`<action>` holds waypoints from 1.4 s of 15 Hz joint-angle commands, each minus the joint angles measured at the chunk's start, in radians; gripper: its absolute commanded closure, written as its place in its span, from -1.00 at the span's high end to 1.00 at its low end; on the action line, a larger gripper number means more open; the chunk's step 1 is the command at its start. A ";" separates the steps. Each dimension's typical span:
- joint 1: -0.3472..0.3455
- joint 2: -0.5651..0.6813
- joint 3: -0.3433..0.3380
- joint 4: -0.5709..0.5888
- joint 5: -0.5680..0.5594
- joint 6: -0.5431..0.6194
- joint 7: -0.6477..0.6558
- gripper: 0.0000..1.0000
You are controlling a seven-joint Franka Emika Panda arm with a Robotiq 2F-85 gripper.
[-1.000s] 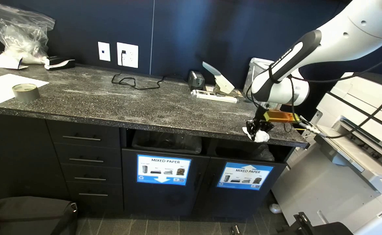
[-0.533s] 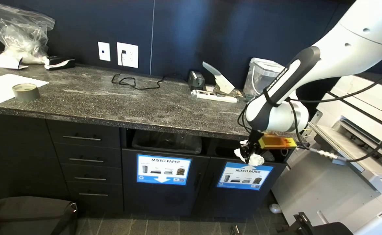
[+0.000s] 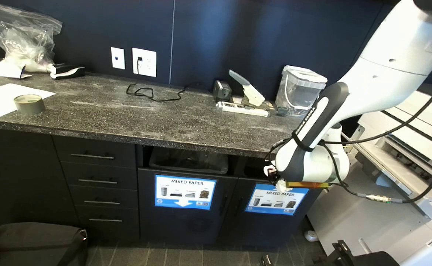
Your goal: Put the tissues in the rubbish bin.
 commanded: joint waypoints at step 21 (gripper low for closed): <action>-0.060 0.665 0.041 0.571 0.029 0.687 0.118 -0.72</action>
